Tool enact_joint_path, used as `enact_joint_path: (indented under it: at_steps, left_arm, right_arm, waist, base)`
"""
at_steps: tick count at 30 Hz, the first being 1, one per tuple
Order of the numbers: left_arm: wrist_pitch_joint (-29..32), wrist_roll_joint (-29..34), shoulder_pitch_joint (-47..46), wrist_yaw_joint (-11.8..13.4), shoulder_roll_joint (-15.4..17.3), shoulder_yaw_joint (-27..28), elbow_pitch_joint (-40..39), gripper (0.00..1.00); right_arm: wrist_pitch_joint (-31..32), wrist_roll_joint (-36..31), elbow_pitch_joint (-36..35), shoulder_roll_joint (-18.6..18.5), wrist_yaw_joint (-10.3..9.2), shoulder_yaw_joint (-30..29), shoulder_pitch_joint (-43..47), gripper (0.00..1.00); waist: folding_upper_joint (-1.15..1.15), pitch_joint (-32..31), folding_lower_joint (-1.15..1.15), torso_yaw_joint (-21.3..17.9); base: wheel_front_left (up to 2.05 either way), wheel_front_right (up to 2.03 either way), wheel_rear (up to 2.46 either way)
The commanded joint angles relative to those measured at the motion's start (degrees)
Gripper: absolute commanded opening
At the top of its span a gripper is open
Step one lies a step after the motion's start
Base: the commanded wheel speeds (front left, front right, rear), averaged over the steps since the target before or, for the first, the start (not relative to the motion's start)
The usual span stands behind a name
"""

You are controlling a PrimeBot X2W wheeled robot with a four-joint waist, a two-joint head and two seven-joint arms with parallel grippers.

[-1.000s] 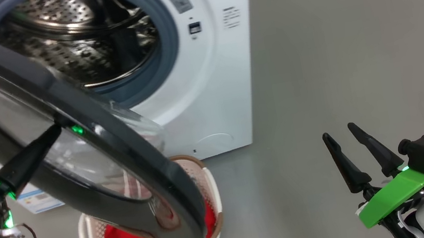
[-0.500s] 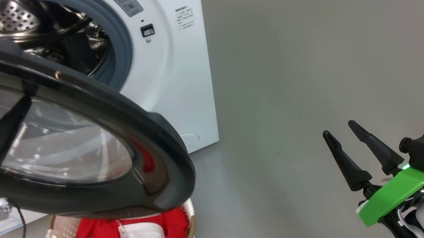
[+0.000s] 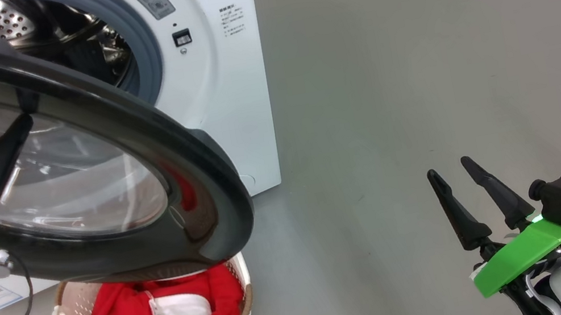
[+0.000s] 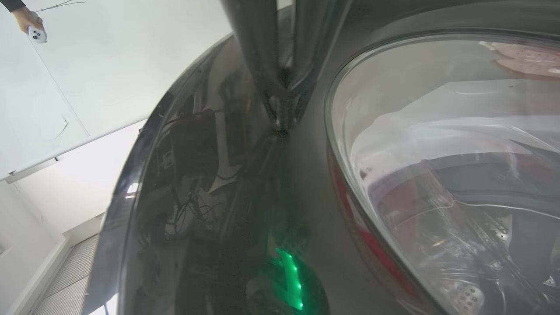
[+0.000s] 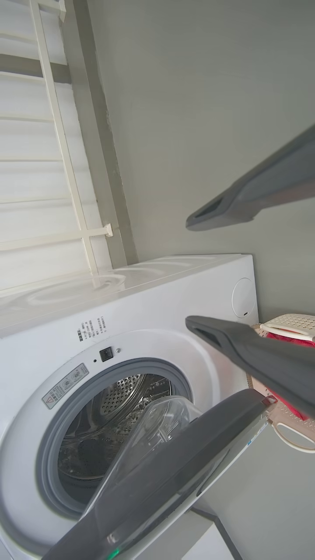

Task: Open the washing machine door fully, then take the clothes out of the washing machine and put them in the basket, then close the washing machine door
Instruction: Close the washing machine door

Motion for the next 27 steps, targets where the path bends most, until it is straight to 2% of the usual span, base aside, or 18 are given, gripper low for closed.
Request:
enact_joint_path:
  at_steps: [1, 22, 26, 27]
  left_arm:
    - [-0.2, 0.7, -2.9, -1.0, 1.9, 1.6, -1.3, 0.0]
    - [-1.5, 2.4, -0.9, -3.8, 1.5, 0.4, -1.9, 0.0]
    - [-2.3, 3.7, 0.4, -4.9, 1.9, 0.1, -2.7, 0.39]
    - [-2.6, 4.1, 0.8, -5.2, 2.1, 0.1, -3.0, 0.55]
  right_arm:
    - [-0.7, -0.5, -1.4, -0.2, 0.09, 0.9, -1.6, 1.0]
    - [-0.7, -0.3, -0.8, -1.0, 0.09, 1.8, -1.2, 1.0]
    - [-0.7, -0.3, -0.8, -1.1, 0.09, 1.8, -1.0, 1.0]
    - [-0.7, -0.3, -0.8, -1.1, 0.09, 1.8, -1.0, 1.0]
  waist:
    - [0.0, -0.1, 0.0, 0.2]
    - [0.0, -2.1, 0.0, 5.1]
    - [0.0, -2.3, 0.0, 6.0]
    - [0.0, -2.4, 0.0, 6.2]
  base:
    - [0.0, 0.0, 0.0]
    - [0.0, 0.0, 0.0]
    - [0.0, 0.0, 0.0]
    - [0.0, 0.0, 0.0]
